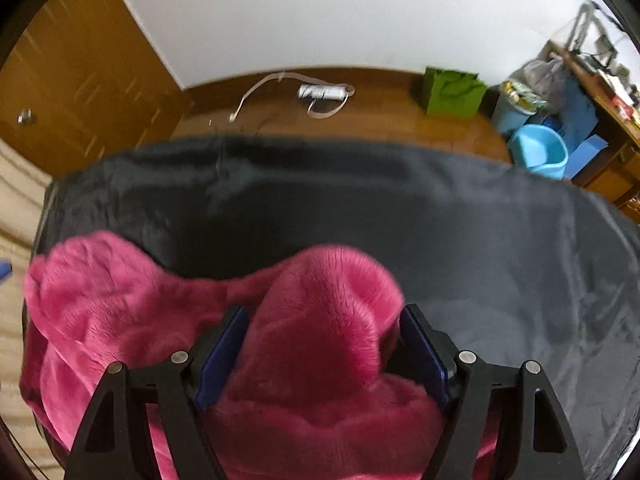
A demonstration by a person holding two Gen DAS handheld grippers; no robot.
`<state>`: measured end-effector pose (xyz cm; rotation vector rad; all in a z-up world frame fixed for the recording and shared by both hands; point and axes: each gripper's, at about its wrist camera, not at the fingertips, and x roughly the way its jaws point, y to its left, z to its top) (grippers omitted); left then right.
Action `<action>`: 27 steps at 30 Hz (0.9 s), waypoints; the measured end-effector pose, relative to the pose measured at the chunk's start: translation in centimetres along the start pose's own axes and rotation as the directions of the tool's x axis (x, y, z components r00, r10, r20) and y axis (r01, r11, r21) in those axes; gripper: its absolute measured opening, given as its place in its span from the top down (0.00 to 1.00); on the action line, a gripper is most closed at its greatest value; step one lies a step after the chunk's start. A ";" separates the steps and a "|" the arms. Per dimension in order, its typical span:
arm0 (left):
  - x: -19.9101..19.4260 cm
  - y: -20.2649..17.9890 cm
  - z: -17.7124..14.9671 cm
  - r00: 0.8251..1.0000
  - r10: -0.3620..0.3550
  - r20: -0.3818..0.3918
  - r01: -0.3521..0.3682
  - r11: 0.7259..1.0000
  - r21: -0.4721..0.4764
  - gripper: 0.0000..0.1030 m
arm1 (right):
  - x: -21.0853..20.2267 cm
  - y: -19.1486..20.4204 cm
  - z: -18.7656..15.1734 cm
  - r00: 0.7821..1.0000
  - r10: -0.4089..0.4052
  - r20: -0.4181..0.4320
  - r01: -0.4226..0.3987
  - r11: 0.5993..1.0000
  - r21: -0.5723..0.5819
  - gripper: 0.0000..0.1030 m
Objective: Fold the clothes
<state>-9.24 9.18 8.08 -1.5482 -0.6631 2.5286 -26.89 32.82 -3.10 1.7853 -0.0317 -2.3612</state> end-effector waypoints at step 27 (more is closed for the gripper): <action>8.1 -5.6 1.9 0.984 -0.162 -0.070 0.167 0.982 0.085 0.62 | -9.6 7.3 -2.3 0.783 -0.247 0.571 0.403 0.901 -0.162 0.69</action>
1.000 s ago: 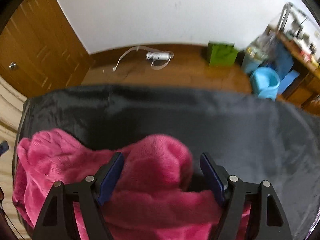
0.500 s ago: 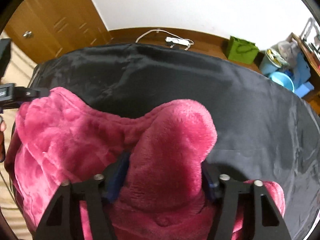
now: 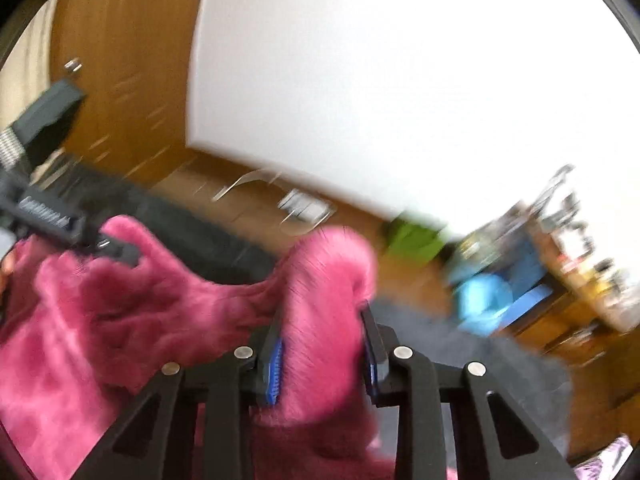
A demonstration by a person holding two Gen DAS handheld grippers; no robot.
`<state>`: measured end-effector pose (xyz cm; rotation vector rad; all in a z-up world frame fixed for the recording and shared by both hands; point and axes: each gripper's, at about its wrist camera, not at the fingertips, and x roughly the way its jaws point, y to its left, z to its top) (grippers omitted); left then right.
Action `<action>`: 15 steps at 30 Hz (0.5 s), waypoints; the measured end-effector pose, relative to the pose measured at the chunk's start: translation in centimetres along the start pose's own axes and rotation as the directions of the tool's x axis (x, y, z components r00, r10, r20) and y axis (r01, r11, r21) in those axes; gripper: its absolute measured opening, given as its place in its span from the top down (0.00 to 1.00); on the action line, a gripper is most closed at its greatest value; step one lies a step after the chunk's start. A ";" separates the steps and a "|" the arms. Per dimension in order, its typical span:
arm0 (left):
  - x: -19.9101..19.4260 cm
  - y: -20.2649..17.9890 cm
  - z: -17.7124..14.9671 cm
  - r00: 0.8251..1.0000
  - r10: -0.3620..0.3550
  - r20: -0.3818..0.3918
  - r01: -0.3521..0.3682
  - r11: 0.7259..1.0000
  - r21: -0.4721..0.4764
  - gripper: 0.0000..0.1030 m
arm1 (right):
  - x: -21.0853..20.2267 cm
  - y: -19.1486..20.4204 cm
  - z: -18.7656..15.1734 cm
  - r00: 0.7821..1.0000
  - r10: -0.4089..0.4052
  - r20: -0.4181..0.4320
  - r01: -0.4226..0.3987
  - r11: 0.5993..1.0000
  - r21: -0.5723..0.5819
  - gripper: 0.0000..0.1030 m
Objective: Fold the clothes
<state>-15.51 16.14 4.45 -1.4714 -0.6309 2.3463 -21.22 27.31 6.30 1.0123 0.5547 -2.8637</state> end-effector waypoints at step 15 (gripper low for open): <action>-1.3 2.9 -1.3 0.983 0.123 0.133 -0.126 0.992 0.012 0.49 | 0.0 -2.2 -4.5 0.982 0.150 -0.119 -0.122 0.969 0.213 0.27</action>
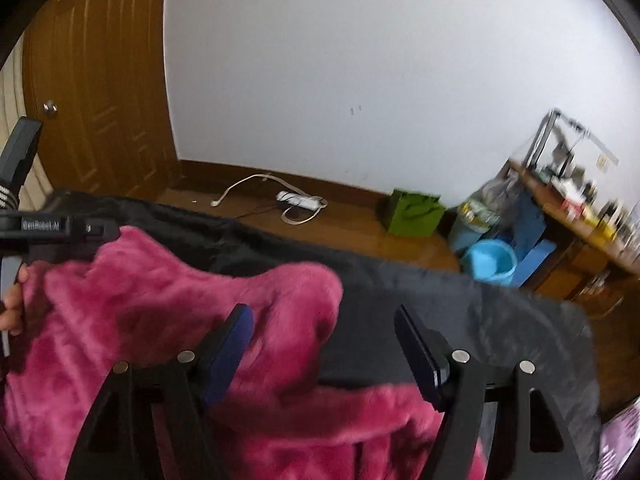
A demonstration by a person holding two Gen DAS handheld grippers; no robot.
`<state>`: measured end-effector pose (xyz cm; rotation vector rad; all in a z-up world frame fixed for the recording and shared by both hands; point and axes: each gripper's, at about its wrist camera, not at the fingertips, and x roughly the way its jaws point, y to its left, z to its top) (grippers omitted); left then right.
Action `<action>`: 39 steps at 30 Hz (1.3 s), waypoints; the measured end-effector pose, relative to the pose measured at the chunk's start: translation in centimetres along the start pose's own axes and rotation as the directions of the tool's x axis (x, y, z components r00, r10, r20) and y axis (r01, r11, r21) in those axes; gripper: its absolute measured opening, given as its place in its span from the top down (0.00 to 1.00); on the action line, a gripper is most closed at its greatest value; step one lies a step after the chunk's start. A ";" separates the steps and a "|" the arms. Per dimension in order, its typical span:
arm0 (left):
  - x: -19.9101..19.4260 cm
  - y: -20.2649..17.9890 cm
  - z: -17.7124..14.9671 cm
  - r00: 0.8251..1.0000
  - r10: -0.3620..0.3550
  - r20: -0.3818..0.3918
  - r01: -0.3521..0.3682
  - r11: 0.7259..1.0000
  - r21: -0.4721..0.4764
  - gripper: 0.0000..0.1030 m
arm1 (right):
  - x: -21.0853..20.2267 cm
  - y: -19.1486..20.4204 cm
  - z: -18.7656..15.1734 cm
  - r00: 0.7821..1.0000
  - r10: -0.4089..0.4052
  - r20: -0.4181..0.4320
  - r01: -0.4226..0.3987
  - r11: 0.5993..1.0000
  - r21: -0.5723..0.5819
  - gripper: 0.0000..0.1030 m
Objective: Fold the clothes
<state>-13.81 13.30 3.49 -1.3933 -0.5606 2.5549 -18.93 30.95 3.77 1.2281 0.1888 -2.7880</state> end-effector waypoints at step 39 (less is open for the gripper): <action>3.4 -3.0 -2.5 0.979 0.160 -0.126 -0.145 0.982 0.119 0.20 | 1.8 2.5 -2.5 0.991 -0.027 -0.130 0.027 1.000 0.000 0.14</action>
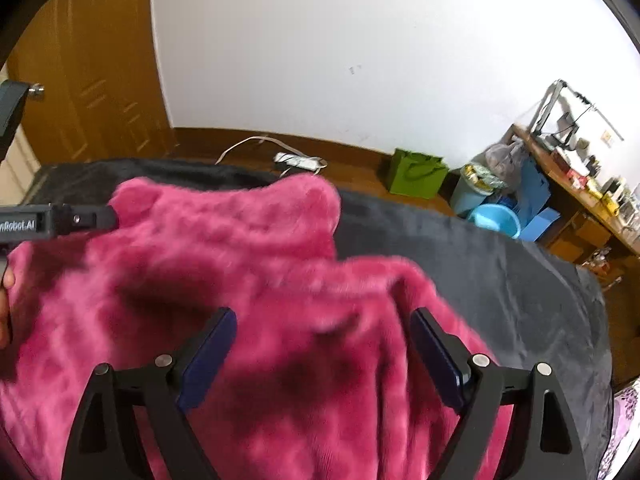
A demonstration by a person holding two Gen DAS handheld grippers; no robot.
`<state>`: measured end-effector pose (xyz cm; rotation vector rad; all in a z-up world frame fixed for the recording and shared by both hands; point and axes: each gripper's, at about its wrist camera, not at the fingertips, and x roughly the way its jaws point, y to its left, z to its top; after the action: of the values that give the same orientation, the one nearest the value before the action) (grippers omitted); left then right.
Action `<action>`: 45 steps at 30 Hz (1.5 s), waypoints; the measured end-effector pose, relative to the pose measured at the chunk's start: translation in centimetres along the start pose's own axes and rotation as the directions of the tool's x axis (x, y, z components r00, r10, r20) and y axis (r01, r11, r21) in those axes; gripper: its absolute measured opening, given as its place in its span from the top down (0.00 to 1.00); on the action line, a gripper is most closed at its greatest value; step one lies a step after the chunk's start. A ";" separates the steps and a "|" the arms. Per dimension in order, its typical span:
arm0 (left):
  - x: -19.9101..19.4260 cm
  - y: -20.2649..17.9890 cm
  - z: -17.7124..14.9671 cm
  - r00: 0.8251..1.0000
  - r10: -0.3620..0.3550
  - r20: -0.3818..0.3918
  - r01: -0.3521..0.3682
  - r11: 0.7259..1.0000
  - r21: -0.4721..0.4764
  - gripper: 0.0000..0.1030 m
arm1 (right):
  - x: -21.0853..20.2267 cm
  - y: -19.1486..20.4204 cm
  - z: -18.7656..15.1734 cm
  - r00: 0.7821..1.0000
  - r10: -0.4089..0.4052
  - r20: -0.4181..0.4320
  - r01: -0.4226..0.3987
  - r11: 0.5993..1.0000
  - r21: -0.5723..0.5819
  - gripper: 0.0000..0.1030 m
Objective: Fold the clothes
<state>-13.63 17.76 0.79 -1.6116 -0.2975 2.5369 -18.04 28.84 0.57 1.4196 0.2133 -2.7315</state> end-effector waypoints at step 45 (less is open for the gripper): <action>-14.8 6.8 -32.7 0.945 0.139 -0.296 -0.157 0.987 -0.039 0.20 | -19.8 0.2 -29.4 0.940 0.185 -0.287 -0.225 0.968 -0.114 0.11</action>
<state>22.25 11.38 -1.23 -2.0748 -0.2332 2.3614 17.15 32.67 0.08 1.6703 0.2540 -2.2998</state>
